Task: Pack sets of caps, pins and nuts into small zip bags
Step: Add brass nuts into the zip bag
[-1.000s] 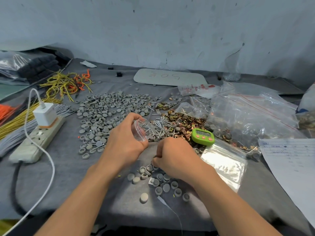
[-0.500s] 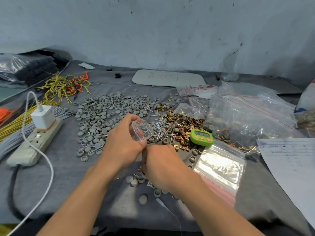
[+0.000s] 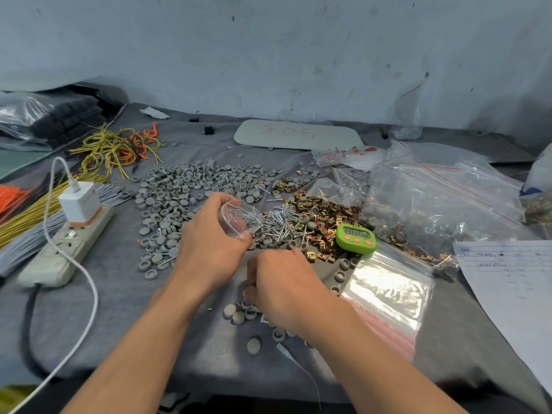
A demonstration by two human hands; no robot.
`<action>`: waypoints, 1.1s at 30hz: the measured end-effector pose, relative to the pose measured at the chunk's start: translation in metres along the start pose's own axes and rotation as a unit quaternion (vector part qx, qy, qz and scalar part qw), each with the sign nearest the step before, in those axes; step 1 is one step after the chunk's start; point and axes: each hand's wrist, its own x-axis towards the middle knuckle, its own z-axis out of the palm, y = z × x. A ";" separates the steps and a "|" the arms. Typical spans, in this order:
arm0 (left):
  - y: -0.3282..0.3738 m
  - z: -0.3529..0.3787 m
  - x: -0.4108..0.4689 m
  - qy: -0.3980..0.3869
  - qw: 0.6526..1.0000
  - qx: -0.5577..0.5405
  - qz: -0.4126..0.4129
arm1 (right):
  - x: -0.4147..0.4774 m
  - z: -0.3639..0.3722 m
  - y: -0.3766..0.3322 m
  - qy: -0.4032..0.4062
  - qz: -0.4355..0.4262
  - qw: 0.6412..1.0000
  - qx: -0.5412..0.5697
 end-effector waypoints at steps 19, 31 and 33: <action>0.005 0.001 -0.004 -0.029 0.999 0.010 0.011 | 0.001 -0.030 0.037 0.042 0.144 0.675 0.723; 0.006 0.002 -0.005 -0.041 0.999 0.028 0.014 | -0.001 -0.033 0.045 0.043 0.178 0.623 0.760; 0.005 0.003 -0.005 -0.039 0.999 0.031 0.015 | 0.000 -0.035 0.045 0.038 0.193 0.576 0.794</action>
